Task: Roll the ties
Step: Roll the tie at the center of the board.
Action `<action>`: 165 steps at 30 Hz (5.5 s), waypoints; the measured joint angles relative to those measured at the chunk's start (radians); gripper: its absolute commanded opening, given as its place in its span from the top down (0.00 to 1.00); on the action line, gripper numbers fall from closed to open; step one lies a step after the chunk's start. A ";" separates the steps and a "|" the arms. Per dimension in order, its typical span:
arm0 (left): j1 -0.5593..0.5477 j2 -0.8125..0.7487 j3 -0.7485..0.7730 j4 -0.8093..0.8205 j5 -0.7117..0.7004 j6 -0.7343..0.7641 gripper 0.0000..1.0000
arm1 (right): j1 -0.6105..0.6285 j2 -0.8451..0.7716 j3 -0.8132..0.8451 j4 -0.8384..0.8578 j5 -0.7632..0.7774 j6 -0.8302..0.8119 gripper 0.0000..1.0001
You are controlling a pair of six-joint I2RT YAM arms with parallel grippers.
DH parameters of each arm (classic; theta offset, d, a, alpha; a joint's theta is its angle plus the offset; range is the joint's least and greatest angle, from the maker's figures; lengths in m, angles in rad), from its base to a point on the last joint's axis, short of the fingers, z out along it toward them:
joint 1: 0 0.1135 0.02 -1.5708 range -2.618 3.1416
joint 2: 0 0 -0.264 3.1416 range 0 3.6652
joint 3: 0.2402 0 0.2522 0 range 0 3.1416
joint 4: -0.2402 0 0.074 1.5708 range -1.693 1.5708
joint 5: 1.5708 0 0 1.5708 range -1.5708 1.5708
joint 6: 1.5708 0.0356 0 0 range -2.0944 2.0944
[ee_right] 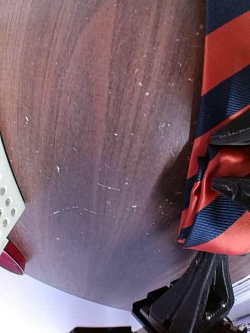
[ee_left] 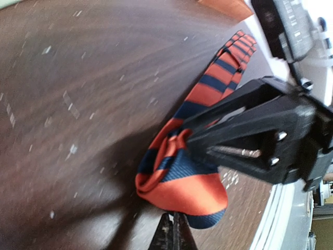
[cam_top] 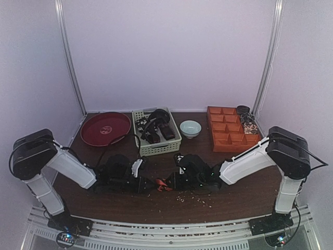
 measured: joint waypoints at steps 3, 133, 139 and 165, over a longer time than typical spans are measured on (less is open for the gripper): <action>0.000 0.005 0.026 0.000 0.008 0.011 1.00 | -0.005 -0.002 0.000 -0.003 0.003 -0.006 0.79; -0.094 0.099 0.207 -0.056 -0.008 0.128 1.00 | -0.022 -0.131 -0.274 0.216 0.069 -0.010 0.77; -0.100 0.130 0.265 -0.058 0.014 0.159 1.00 | -0.022 -0.137 -0.307 0.249 0.081 -0.014 0.79; -0.104 0.247 0.432 -0.135 0.025 0.199 1.00 | -0.048 -0.326 -0.360 0.055 0.266 0.013 0.61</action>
